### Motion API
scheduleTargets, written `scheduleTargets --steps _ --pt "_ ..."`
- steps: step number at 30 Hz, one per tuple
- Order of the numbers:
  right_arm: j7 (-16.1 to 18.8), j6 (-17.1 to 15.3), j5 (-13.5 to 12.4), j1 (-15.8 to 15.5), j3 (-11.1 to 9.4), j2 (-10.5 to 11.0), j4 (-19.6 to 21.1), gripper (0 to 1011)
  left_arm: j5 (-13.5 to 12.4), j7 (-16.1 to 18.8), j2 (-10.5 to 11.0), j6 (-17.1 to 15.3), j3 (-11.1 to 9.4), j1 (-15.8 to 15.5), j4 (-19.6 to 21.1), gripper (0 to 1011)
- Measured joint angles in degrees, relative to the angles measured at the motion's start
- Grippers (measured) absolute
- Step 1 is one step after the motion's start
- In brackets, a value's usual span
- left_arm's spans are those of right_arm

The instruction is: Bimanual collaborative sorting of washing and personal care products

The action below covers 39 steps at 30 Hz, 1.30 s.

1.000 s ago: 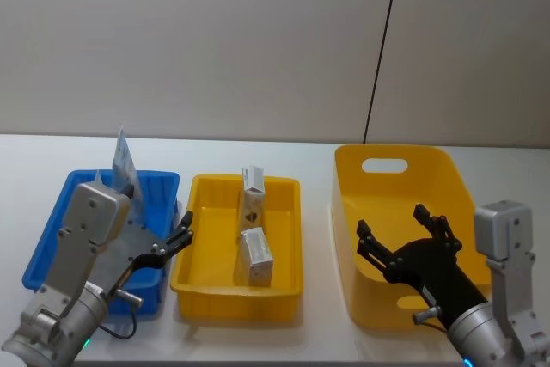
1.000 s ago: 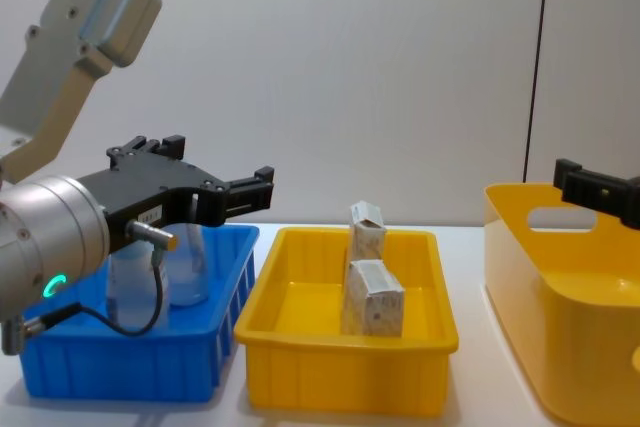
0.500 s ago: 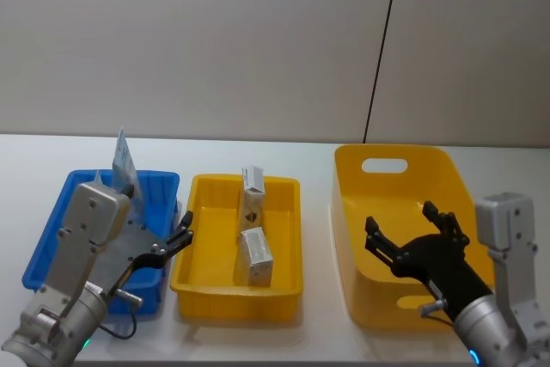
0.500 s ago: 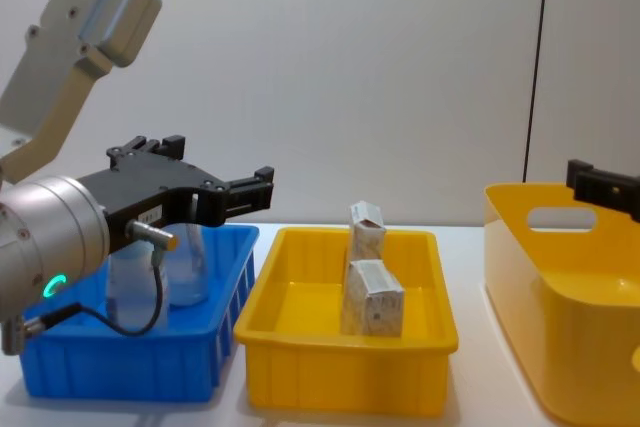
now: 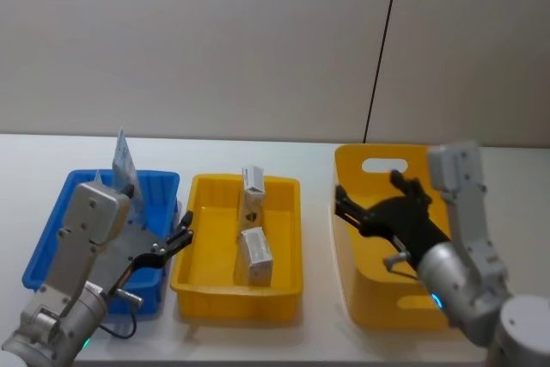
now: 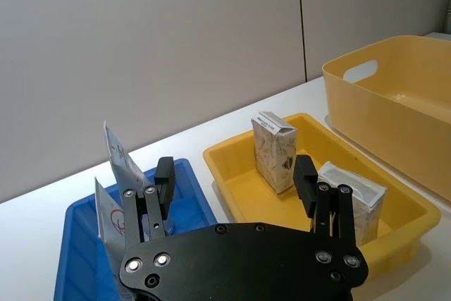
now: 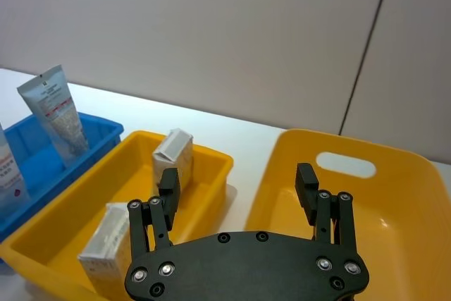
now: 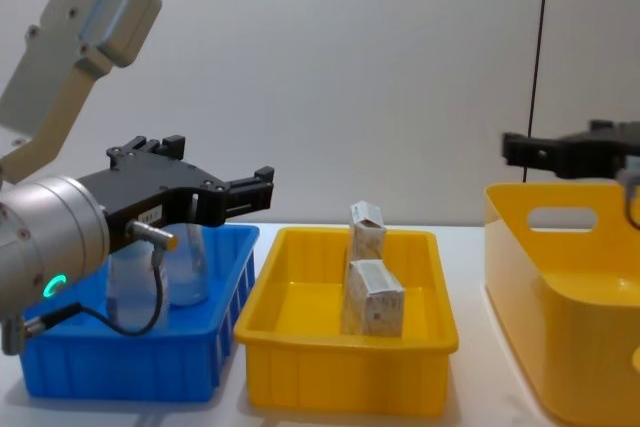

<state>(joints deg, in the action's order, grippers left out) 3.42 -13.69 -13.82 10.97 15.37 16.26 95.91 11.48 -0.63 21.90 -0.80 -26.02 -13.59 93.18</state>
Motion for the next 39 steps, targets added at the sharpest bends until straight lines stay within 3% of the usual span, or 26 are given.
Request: scheduleTargets --steps 6,17,39 --pt "1.71 -4.01 0.12 5.19 2.01 -1.84 -3.35 1004 0.00 0.00 0.00 0.00 0.00 0.00 0.00 1001" --pt "4.19 -10.81 -0.39 11.12 4.20 -4.70 -7.90 1004 0.00 0.00 0.00 0.00 0.00 0.00 0.00 1001" --pt "6.84 -23.76 -2.39 17.00 6.38 -9.99 -14.62 1004 0.00 0.00 0.00 0.00 0.00 0.00 0.00 1002"
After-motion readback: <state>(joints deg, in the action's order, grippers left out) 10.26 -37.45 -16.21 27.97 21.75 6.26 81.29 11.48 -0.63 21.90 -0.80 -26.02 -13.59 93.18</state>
